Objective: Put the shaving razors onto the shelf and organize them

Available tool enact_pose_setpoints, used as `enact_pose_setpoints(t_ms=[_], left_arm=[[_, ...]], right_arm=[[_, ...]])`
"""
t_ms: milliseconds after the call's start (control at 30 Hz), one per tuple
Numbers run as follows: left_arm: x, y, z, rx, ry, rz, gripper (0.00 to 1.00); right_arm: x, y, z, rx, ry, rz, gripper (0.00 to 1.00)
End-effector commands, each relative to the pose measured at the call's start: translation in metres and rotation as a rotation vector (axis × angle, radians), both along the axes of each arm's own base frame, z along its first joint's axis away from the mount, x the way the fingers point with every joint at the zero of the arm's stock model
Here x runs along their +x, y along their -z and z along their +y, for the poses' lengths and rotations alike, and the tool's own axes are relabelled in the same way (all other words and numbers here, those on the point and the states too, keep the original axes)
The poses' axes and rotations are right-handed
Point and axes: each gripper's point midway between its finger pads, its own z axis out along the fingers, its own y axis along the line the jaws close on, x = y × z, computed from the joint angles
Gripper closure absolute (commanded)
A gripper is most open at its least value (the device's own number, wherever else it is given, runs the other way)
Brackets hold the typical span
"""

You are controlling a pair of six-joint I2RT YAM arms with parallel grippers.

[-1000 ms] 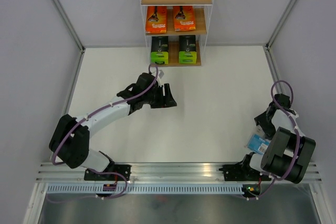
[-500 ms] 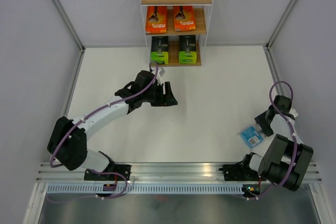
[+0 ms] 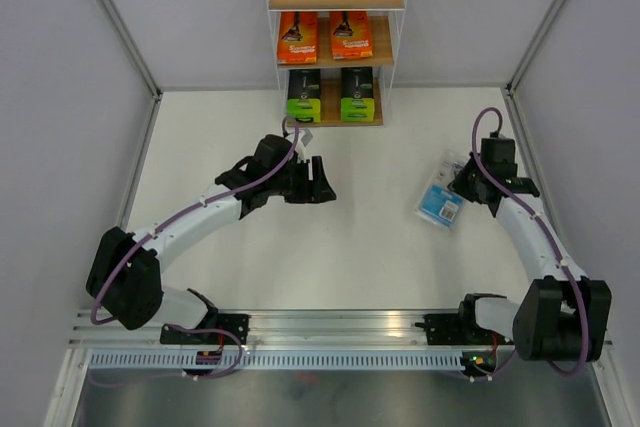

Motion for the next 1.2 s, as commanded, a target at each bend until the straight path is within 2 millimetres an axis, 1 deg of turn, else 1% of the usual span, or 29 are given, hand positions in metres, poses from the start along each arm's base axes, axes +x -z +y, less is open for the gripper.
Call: enact_pose_setpoints(t_ms=[0,33,67,133,167,200,233,267,300,333,367,433,467,500,533,600,633,700,733,767,800,833,900,933,967,1000,1033,1133,1167], left_arm=[[0.005,-0.011,0.007,0.011,-0.012,-0.062,0.30],[0.005,-0.011,0.008,0.014,-0.013,-0.067,0.30],[0.006,-0.011,0.009,0.018,-0.017,-0.070,0.30],[0.008,-0.011,0.013,0.026,-0.030,-0.074,0.30],[0.010,-0.011,0.014,0.027,-0.037,-0.075,0.30],[0.014,-0.011,0.017,0.025,-0.052,-0.071,0.29],[0.016,-0.009,0.019,0.018,-0.067,-0.056,0.29],[0.021,-0.009,0.025,0.013,-0.094,-0.046,0.29],[0.020,-0.007,0.025,0.011,-0.099,-0.036,0.29],[0.024,-0.007,0.031,0.005,-0.128,-0.022,0.29],[0.026,-0.005,0.035,0.005,-0.145,-0.012,0.29],[0.030,-0.007,0.045,0.003,-0.175,-0.010,0.30],[0.030,-0.006,0.049,0.007,-0.182,-0.011,0.30],[0.031,-0.006,0.054,0.009,-0.197,-0.013,0.30],[0.030,-0.006,0.058,0.013,-0.204,-0.020,0.30],[0.031,-0.009,0.066,0.016,-0.222,-0.028,0.30],[0.031,-0.009,0.068,0.018,-0.230,-0.030,0.30],[0.030,-0.009,0.075,0.020,-0.248,-0.032,0.30],[0.030,-0.008,0.077,0.022,-0.259,-0.030,0.30],[0.029,-0.008,0.081,0.019,-0.273,-0.022,0.30],[0.029,-0.009,0.083,0.009,-0.283,-0.018,0.30],[0.030,-0.011,0.084,0.004,-0.289,-0.020,0.30],[0.031,-0.018,0.085,-0.003,-0.296,-0.036,0.29],[0.033,-0.022,0.085,-0.005,-0.300,-0.046,0.29],[0.035,-0.025,0.087,-0.006,-0.308,-0.052,0.29],[0.037,-0.028,0.088,-0.005,-0.318,-0.062,0.29],[0.039,-0.031,0.088,-0.007,-0.323,-0.069,0.29],[0.042,-0.035,0.091,-0.016,-0.348,-0.074,0.29],[0.043,-0.036,0.091,-0.021,-0.352,-0.071,0.29]], right_arm=[[0.029,-0.032,0.023,-0.041,-0.139,-0.057,0.99],[0.034,-0.038,0.032,-0.051,-0.189,-0.069,0.99],[0.047,-0.055,0.039,-0.055,-0.218,-0.101,0.99],[0.059,-0.078,0.060,-0.058,-0.286,-0.157,0.99],[0.072,-0.105,0.067,-0.058,-0.310,-0.226,0.99],[0.079,-0.123,0.075,-0.052,-0.330,-0.275,0.99],[0.082,-0.140,0.089,-0.029,-0.379,-0.324,0.99],[0.092,-0.174,0.098,-0.026,-0.412,-0.413,0.99],[0.096,-0.190,0.107,-0.015,-0.442,-0.454,0.99],[0.095,-0.207,0.125,0.014,-0.511,-0.497,0.99],[0.101,-0.236,0.135,0.018,-0.544,-0.570,0.99],[0.101,-0.263,0.161,0.000,-0.630,-0.637,0.99],[0.108,-0.288,0.169,-0.014,-0.634,-0.682,1.00],[0.106,-0.300,0.186,-0.011,-0.669,-0.707,0.99],[0.116,-0.322,0.196,-0.006,-0.675,-0.750,0.99],[0.126,-0.344,0.210,0.019,-0.680,-0.801,0.99],[0.138,-0.361,0.216,0.026,-0.685,-0.848,1.00],[0.152,-0.378,0.223,0.044,-0.673,-0.901,0.99],[0.164,-0.382,0.229,0.062,-0.665,-0.923,0.99],[0.170,-0.396,0.233,0.095,-0.653,-0.980,0.99],[0.177,-0.404,0.237,0.130,-0.634,-1.012,1.00],[0.187,-0.418,0.243,0.231,-0.585,-1.070,0.99],[0.201,-0.434,0.240,0.315,-0.488,-1.136,1.00],[0.211,-0.448,0.241,0.413,-0.426,-1.181,1.00],[0.220,-0.453,0.236,0.445,-0.366,-1.199,1.00],[0.239,-0.441,0.240,0.483,-0.323,-1.179,1.00],[0.234,-0.466,0.236,0.570,-0.292,-1.231,0.99],[0.242,-0.477,0.232,0.745,-0.207,-1.297,0.99],[0.244,-0.476,0.231,0.774,-0.179,-1.311,0.99]])
